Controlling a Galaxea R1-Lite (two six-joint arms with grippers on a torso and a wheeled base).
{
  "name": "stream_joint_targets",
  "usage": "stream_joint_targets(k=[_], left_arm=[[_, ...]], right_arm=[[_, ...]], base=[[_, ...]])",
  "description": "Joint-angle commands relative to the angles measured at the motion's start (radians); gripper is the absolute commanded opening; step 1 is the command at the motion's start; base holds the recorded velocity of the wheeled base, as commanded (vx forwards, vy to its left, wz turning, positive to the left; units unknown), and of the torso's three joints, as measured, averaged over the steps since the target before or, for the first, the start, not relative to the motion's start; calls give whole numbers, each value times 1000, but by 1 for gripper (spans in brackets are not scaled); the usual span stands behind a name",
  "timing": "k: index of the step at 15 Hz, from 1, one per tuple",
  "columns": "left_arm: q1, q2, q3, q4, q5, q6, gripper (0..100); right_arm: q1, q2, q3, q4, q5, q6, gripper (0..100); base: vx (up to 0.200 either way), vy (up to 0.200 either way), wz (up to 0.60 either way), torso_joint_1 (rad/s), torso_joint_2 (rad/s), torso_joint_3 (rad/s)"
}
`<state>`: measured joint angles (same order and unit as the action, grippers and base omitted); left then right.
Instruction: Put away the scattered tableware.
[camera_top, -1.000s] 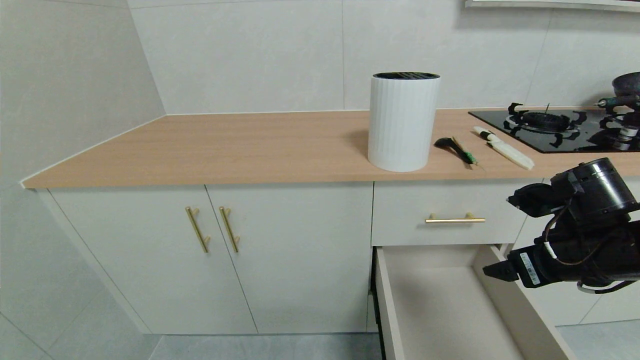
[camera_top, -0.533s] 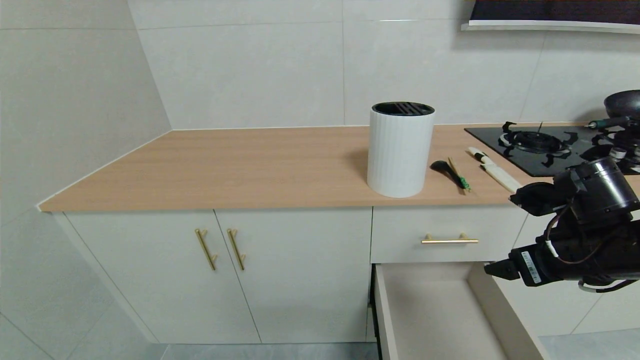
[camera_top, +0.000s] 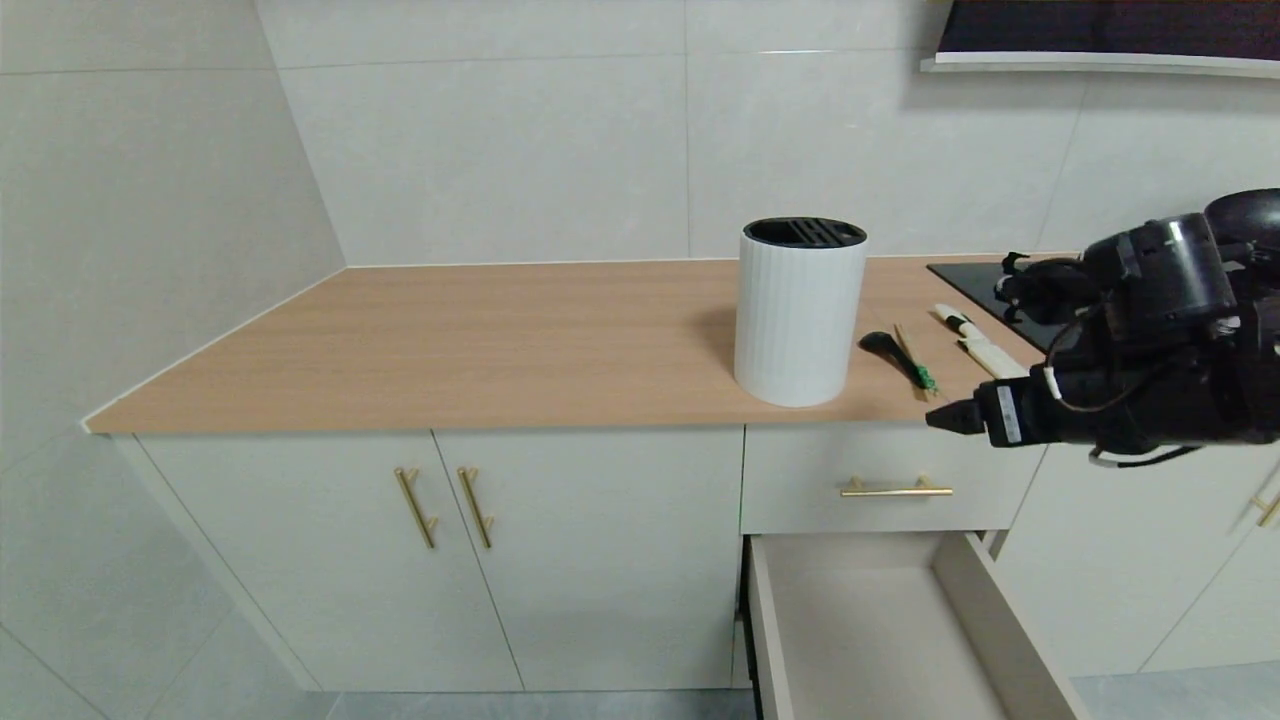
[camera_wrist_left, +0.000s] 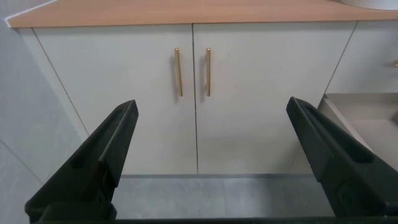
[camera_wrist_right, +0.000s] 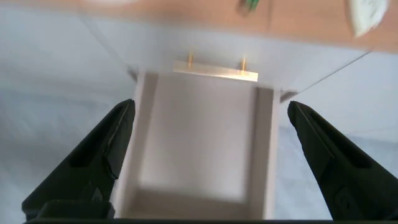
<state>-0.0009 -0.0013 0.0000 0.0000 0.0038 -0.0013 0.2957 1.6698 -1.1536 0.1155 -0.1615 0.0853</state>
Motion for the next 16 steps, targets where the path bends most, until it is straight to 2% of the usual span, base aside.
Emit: stream_joint_targets(k=[1,3,4,8,16], left_arm=[[1,1,0,0,1,0,100],[-1,1,0,0,1,0,100],[1,1,0,0,1,0,100],[1,1,0,0,1,0,100],[-1,1,0,0,1,0,100]], right_arm=[[-18,215,-342,216,-38,140,100],[-18,327,-506,303,-128,211,100],[-20,369,-537,303,-153,244,100],[-63,449,-578,276,-156,261,100],[-89,536,-594,139,-150,249,100]], base=[[0,0,0,0,0,0],[0,0,0,0,0,0],[0,0,0,0,0,0],[0,0,0,0,0,0],[0,0,0,0,0,0]])
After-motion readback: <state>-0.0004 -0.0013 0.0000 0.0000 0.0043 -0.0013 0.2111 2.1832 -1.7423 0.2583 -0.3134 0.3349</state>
